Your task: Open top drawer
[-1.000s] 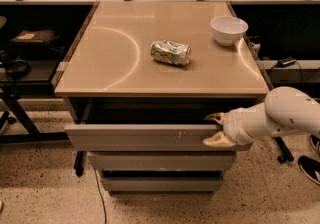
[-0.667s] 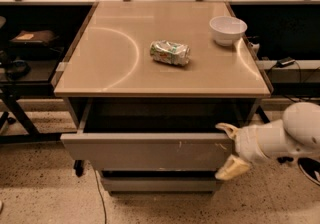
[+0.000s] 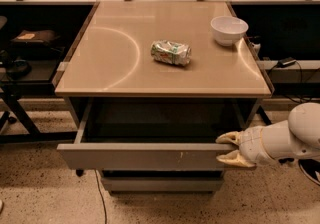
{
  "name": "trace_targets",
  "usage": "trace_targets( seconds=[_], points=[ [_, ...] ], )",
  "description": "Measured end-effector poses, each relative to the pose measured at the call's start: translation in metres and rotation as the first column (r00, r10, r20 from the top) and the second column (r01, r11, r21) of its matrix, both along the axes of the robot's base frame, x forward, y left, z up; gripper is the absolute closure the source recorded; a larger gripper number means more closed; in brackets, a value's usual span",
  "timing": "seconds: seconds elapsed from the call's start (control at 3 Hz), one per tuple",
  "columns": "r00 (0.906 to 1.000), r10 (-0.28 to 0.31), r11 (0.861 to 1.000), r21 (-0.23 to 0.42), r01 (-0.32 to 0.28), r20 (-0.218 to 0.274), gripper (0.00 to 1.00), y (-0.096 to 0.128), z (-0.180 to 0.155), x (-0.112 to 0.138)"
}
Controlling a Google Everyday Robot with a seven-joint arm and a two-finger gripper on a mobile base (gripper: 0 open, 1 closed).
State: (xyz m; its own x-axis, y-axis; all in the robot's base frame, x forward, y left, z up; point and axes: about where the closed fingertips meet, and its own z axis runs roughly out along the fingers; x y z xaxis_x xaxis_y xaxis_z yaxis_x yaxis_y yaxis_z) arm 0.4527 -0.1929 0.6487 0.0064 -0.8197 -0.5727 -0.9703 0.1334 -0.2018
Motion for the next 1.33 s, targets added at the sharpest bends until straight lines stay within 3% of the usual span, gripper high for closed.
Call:
trace_targets(
  seconds=[0.33, 1.0, 1.33],
  points=[
    [1.0, 0.0, 1.0, 0.0, 0.0, 0.0, 0.64, 0.0, 0.0, 0.0],
    [0.9999, 0.0, 1.0, 0.021, 0.0, -0.016, 0.16, 0.004, -0.018, 0.007],
    [0.9999, 0.0, 1.0, 0.021, 0.0, -0.016, 1.0, 0.004, -0.016, 0.006]
  ],
)
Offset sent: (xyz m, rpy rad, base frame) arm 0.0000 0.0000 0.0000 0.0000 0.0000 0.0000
